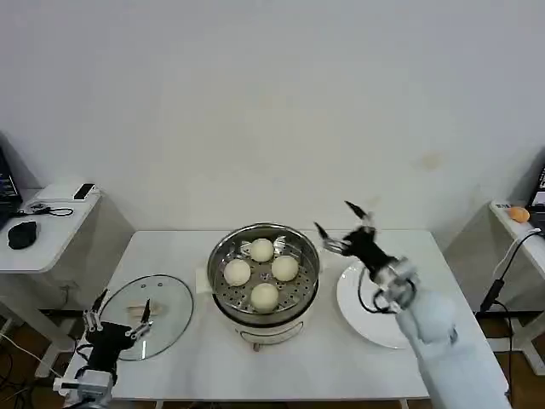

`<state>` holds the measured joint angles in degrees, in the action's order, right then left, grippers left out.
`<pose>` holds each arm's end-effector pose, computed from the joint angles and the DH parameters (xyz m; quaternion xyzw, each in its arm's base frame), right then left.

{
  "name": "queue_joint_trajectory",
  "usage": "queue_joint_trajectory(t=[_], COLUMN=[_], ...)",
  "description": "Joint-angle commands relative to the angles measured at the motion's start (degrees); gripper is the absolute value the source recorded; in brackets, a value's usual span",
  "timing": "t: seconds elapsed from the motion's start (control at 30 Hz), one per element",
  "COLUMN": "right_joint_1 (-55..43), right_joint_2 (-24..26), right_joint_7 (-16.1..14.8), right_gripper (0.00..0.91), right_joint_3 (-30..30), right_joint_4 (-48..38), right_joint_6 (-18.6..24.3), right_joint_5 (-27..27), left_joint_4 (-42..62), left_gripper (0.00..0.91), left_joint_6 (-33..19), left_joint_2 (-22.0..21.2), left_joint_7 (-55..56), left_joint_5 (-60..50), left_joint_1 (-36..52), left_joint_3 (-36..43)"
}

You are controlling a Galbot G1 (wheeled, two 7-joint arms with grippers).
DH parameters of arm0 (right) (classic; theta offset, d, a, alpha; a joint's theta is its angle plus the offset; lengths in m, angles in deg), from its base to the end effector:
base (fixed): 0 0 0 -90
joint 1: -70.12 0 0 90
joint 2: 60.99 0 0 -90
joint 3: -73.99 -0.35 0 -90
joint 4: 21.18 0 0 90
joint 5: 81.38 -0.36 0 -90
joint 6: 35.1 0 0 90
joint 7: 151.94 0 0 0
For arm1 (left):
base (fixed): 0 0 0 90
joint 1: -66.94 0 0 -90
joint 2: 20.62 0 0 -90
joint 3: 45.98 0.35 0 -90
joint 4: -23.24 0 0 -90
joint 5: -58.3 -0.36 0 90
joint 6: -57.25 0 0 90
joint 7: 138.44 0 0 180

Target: Take steamed baozi put them in steamer then cover it.

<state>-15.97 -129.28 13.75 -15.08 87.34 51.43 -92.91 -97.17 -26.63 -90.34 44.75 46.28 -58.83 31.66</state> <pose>0.3254 -0.0820 -0.2437 -0.1770 0.9765 -0.0964 0.0769 0.1675 0.1205 -0.2863 0.0332 -0.9484 -0.3079 0.0682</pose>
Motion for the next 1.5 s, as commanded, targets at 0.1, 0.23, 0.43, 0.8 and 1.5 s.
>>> queue_joint_trajectory(t=[0.1, 0.23, 0.43, 0.8, 1.5], right_joint_1=[22.57, 23.97, 25.75, 27.08, 27.46], right_joint_2=[-14.75, -15.99, -16.75, -19.23, -20.54], right_joint_7=[-1.13, -0.71, -0.69, -0.51, -0.57], right_gripper=[0.907, 0.907, 0.907, 0.907, 0.907], right_joint_3=[-20.96, -20.84, -21.46, -20.76, -21.38], right_joint_4=[5.83, 6.13, 6.03, 6.03, 5.03], right_joint_6=[5.44, 5.31, 5.81, 6.42, 6.77], right_joint_5=[4.44, 4.72, 5.12, 6.66, 7.34], left_joint_4=[14.84, 21.16, 26.87, 32.74, 40.59], left_gripper=[0.907, 0.907, 0.907, 0.907, 0.907], left_joint_6=[-8.23, -9.39, -9.33, -9.24, -9.11], left_joint_2=[7.24, 8.28, 9.15, 10.76, 11.67], left_joint_7=[4.24, 5.87, 6.59, 6.12, 5.82], left_joint_5=[-40.05, -49.08, -54.35, -55.12, -54.36], left_joint_1=[2.48, 5.18, 8.87, 15.51, 25.87], left_joint_3=[-1.52, 0.44, 3.06, 7.31, 13.28])
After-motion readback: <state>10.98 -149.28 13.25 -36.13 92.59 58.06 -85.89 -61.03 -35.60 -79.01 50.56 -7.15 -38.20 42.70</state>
